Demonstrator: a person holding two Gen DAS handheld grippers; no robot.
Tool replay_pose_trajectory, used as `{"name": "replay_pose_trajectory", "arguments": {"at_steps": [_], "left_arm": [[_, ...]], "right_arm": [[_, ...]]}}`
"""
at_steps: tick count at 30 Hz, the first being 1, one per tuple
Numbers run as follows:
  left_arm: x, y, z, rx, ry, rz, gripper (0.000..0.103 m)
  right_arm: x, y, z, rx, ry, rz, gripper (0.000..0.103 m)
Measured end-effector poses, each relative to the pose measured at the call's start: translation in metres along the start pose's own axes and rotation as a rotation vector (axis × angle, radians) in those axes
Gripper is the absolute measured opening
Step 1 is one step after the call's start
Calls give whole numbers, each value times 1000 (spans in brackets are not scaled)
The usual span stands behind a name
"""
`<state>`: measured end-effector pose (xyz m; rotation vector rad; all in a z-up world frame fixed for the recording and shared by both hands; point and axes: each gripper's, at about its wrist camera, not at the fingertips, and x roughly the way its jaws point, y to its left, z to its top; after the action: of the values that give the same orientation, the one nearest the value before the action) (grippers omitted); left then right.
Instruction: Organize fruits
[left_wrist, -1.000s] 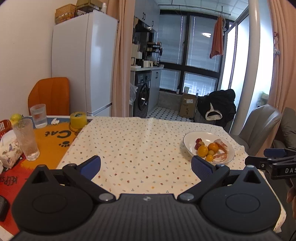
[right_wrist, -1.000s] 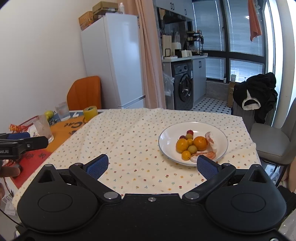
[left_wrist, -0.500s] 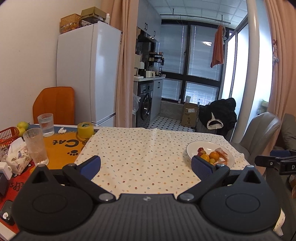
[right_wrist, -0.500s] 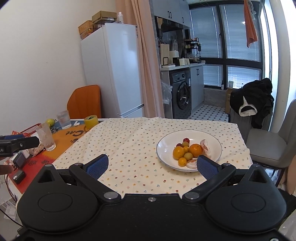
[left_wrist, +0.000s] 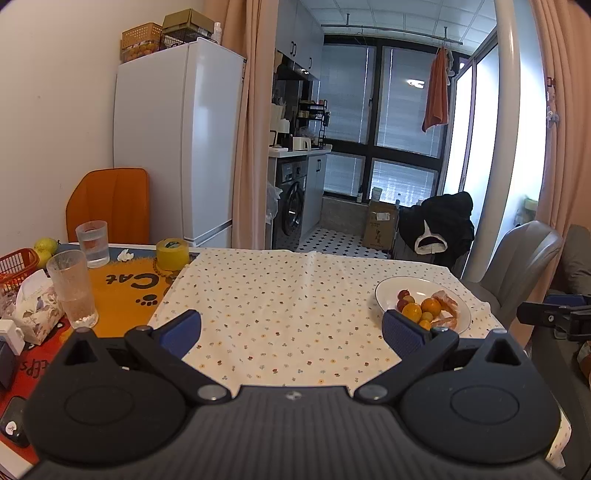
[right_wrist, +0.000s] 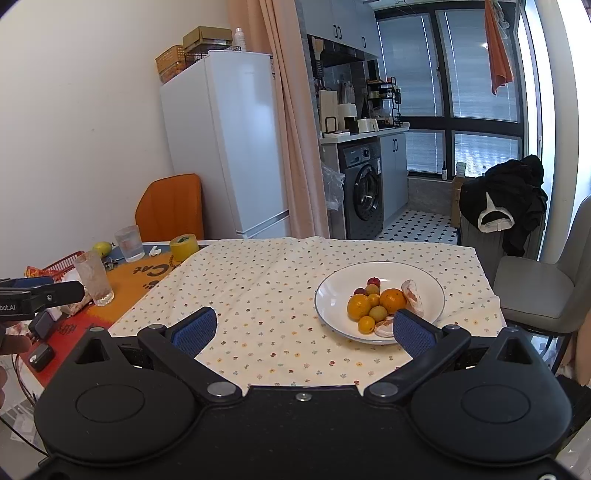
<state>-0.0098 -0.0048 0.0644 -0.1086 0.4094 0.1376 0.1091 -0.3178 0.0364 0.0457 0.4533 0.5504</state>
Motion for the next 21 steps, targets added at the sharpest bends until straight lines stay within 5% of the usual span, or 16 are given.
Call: {"name": "replay_pose_trajectory", "arguments": {"at_steps": [21], "left_arm": [[8,0,-3,5,42,-9,103]], "right_arm": [[9,5,-4,-3,42,7,103]]}}
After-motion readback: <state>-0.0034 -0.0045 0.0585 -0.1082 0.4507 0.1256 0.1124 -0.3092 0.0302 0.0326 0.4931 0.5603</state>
